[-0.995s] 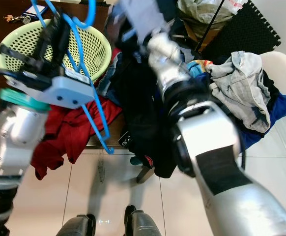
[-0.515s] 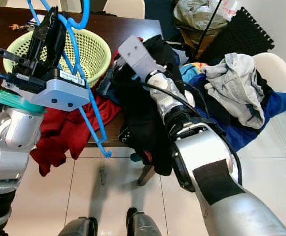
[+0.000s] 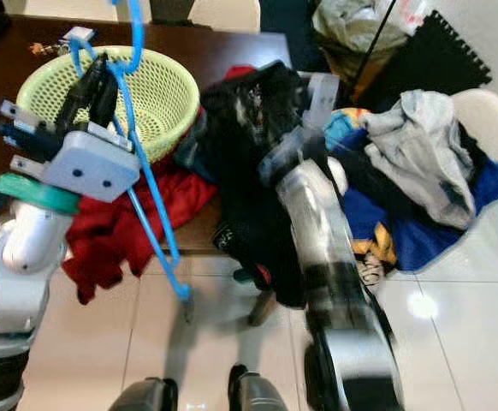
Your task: Hang hanger
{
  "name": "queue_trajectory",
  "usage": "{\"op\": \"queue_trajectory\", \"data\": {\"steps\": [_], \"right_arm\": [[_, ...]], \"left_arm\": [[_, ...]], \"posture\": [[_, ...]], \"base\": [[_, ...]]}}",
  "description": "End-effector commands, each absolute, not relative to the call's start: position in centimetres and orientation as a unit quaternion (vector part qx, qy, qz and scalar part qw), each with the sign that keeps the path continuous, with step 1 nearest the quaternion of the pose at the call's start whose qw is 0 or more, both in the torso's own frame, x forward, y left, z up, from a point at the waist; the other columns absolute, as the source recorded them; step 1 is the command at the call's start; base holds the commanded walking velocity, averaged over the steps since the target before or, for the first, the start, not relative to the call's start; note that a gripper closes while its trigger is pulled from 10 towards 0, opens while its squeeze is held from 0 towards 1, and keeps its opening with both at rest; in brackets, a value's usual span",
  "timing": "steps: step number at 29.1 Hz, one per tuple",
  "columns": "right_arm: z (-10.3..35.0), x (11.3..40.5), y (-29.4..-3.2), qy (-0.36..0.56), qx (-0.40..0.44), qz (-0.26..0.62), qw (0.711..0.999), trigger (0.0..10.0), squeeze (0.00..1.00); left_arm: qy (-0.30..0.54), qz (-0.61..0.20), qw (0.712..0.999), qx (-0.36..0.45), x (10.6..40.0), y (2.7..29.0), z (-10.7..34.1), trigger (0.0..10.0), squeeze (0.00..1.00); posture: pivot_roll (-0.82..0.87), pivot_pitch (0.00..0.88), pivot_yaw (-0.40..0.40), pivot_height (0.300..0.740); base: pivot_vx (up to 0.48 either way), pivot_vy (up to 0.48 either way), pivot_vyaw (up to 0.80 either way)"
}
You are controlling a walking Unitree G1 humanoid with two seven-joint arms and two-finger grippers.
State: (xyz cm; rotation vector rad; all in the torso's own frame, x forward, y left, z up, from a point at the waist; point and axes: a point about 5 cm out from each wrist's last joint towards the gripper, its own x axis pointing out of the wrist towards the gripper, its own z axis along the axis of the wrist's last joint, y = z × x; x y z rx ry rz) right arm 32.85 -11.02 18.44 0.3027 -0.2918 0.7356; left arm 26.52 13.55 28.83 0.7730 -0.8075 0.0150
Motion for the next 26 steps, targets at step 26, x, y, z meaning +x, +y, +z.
{"op": "queue_trajectory", "data": {"steps": [26], "right_arm": [[23.0,32.4,-12.7,-0.27,0.07,0.106,0.955,10.0,0.0]], "left_arm": [[-0.326,-0.076,0.88,0.337,26.5,13.2,28.1,10.0,0.0]], "posture": [[0.08,0.081,0.038,0.74]], "base": [[0.0,0.0,0.0]]}}
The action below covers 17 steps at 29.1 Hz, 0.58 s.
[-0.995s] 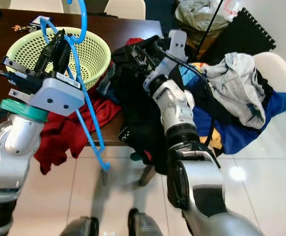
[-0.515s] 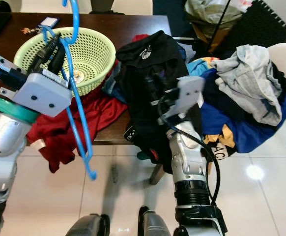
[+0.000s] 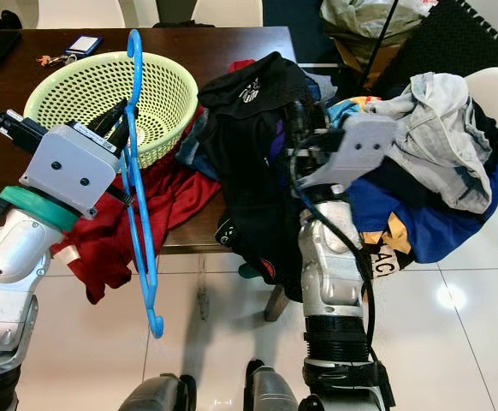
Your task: Hang hanger
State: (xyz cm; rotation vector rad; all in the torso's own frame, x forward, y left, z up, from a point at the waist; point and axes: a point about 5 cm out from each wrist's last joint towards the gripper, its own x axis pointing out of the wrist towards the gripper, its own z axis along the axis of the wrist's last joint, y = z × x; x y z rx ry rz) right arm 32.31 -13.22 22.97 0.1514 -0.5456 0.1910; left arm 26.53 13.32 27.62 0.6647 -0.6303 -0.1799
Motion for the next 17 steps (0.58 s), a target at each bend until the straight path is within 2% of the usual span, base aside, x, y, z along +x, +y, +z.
{"op": "queue_trajectory", "data": {"steps": [1,4,6,7,8,9,10,12,13,15,17], "right_arm": [[23.1,32.4,-12.5,-0.27,0.069,0.109,0.954,10.0,0.0],[23.2,32.4,-12.4,-0.27,0.068,0.116,0.953,10.0,0.0],[23.0,31.3,-9.7,-0.249,0.039,0.237,0.938,10.0,0.0],[23.0,31.3,-9.7,-0.249,0.039,0.237,0.938,10.0,0.0],[22.3,30.4,-8.2,-0.231,0.02,0.305,0.924,10.0,0.0],[22.3,30.4,-8.2,-0.231,0.02,0.305,0.924,10.0,0.0],[21.8,29.8,-7.3,-0.218,0.009,0.346,0.913,10.0,0.0],[19.2,28.6,-3.6,-0.165,-0.049,0.46,0.871,10.0,0.0],[19.2,28.6,-3.6,-0.165,-0.049,0.46,0.871,10.0,0.0],[17.6,27.7,-1.9,-0.14,-0.088,0.52,0.838,10.0,0.0],[16.6,27.6,-0.7,-0.128,-0.108,0.541,0.824,10.0,0.0]], "left_arm": [[-0.333,-0.073,0.876,0.342,26.5,13.2,28.3,10.0,0.0],[-0.337,-0.073,0.872,0.347,26.6,13.2,28.5,10.0,0.0],[-0.358,-0.043,0.862,0.357,26.9,13.6,29.5,10.0,0.0],[-0.358,-0.043,0.862,0.357,26.9,13.6,29.5,10.0,0.0],[-0.373,-0.02,0.854,0.362,27.1,14.0,30.3,10.0,0.0],[-0.373,-0.02,0.854,0.362,27.1,14.0,30.3,10.0,0.0],[-0.382,-0.004,0.849,0.365,27.2,14.2,30.9,10.0,0.0],[-0.404,0.062,0.829,0.382,27.5,15.8,32.7,10.0,0.0],[-0.404,0.062,0.829,0.382,27.5,15.8,32.7,10.0,0.0],[-0.41,0.092,0.822,0.385,27.7,16.5,33.4,10.0,0.0],[-0.413,0.101,0.819,0.386,27.7,16.6,33.6,10.0,0.0]], "posture": [[0.07,0.082,0.036,0.74],[0.07,0.082,0.036,0.74],[0.06,0.083,0.037,0.74],[0.06,0.083,0.037,0.74],[0.06,0.081,0.041,0.74],[0.06,0.081,0.041,0.74],[0.06,0.081,0.041,0.74],[0.08,0.072,0.029,0.74],[0.08,0.072,0.029,0.74],[0.08,0.07,0.028,0.74],[0.09,0.068,0.019,0.74]], "base": [[0.0,0.0,0.0],[0.0,0.0,0.0],[0.0,0.0,0.0],[0.0,0.0,0.0],[0.0,0.0,0.0],[0.0,0.0,0.0],[0.0,0.0,0.0],[0.0,0.0,0.0],[0.0,0.0,0.0],[0.0,0.0,0.0],[0.0,0.0,0.0]]}}
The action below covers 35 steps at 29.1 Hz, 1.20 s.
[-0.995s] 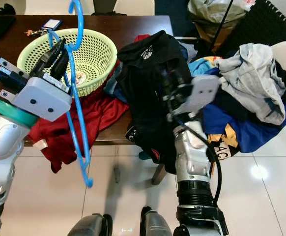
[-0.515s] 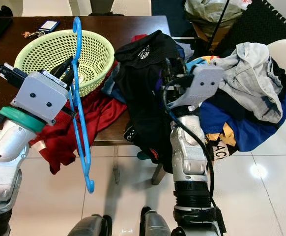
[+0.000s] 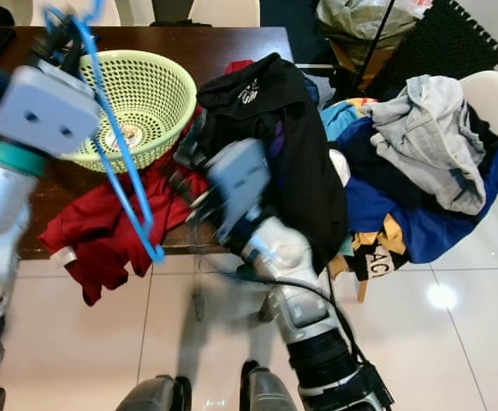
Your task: Hang hanger
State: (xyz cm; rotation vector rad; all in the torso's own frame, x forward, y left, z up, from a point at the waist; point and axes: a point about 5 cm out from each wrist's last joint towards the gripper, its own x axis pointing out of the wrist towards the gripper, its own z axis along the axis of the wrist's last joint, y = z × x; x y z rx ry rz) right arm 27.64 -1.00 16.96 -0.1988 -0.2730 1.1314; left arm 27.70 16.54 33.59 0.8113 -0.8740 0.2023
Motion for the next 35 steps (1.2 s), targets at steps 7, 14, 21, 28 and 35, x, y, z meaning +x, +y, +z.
{"op": "queue_trajectory", "data": {"steps": [7,14,21,28,35], "right_arm": [[14.6,27.5,2.2,-0.108,-0.168,0.561,0.803,10.0,0.0],[13.6,26.1,5.5,-0.11,-0.2,0.586,0.777,10.0,0.0],[14.4,26.8,6.6,-0.14,-0.215,0.528,0.809,10.0,1.0],[15.7,28.5,6.8,-0.164,-0.204,0.434,0.862,10.0,1.0],[15.6,27.9,8.4,-0.172,-0.23,0.449,0.846,10.0,0.0]], "left_arm": [[-0.412,0.097,0.82,0.384,27.7,16.1,33.2,10.0,0.0],[-0.406,0.08,0.828,0.378,28.2,15.1,32.2,10.0,0.0],[-0.404,0.079,0.831,0.374,28.4,14.8,32.0,10.0,0.0],[-0.393,0.073,0.837,0.373,28.4,14.7,31.5,10.0,0.0],[-0.388,0.079,0.837,0.378,28.2,15.1,31.6,10.0,0.0]], "posture": [[0.11,0.072,0.009,0.74],[0.11,0.088,0.007,0.74],[0.11,0.131,0.004,0.74],[0.12,0.169,0.005,0.74],[0.14,0.203,-0.003,0.74]], "base": [[0.0,0.0,0.0],[0.0,0.0,0.0],[0.0,0.0,0.0],[0.0,0.0,0.0],[0.0,0.0,0.0]]}}
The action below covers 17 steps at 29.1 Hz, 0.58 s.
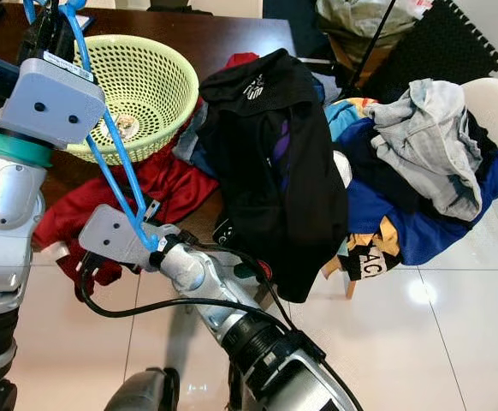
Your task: Hang hanger
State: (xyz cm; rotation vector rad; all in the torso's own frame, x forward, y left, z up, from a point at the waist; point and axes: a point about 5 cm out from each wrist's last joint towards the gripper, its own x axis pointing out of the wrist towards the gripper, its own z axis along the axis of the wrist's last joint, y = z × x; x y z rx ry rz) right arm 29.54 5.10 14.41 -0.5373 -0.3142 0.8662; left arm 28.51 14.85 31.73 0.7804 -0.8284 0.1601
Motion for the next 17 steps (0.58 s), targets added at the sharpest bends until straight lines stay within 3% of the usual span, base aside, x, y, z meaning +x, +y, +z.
{"op": "queue_trajectory", "data": {"steps": [1,10,11,12,14,15,17], "right_arm": [[15.6,27.9,8.4,-0.172,-0.23,0.449,0.846,10.0,0.0],[15.7,27.5,9.3,-0.178,-0.216,0.438,0.855,10.0,0.0],[16.1,27.9,9.4,-0.177,-0.204,0.415,0.869,6.7,0.0],[16.3,28.2,9.3,-0.176,-0.194,0.397,0.88,2.8,0.0],[16.5,28.6,9.2,-0.171,-0.186,0.379,0.89,2.8,0.0],[16.5,28.9,9.0,-0.164,-0.179,0.363,0.899,0.0,0.0],[16.6,29.3,8.8,-0.157,-0.166,0.352,0.908,0.0,0.0]], "left_arm": [[-0.388,0.079,0.837,0.378,28.2,15.1,31.6,10.0,0.0],[-0.382,0.086,0.837,0.383,27.9,15.4,31.5,10.0,0.0],[-0.382,0.087,0.837,0.383,27.8,15.4,31.5,10.0,0.0],[-0.381,0.088,0.837,0.383,27.8,15.4,31.5,10.0,0.0],[-0.381,0.088,0.837,0.383,27.8,15.4,31.5,10.0,0.0],[-0.381,0.089,0.837,0.384,27.8,15.4,31.5,10.0,0.0],[-0.38,0.089,0.836,0.385,27.8,15.5,31.6,10.0,0.0]], "posture": [[0.14,0.203,-0.003,0.74],[0.15,0.221,-0.012,0.74],[0.16,0.221,-0.012,0.74],[0.16,0.22,-0.011,0.74],[0.17,0.22,-0.011,0.74],[0.17,0.217,-0.011,0.74],[0.17,0.215,-0.01,0.74]], "base": [[0.0,0.0,0.0],[0.0,0.0,0.0],[0.0,0.0,0.0],[0.0,0.0,0.0],[0.0,0.0,0.0],[0.0,0.0,0.0],[0.0,0.0,0.0]]}}
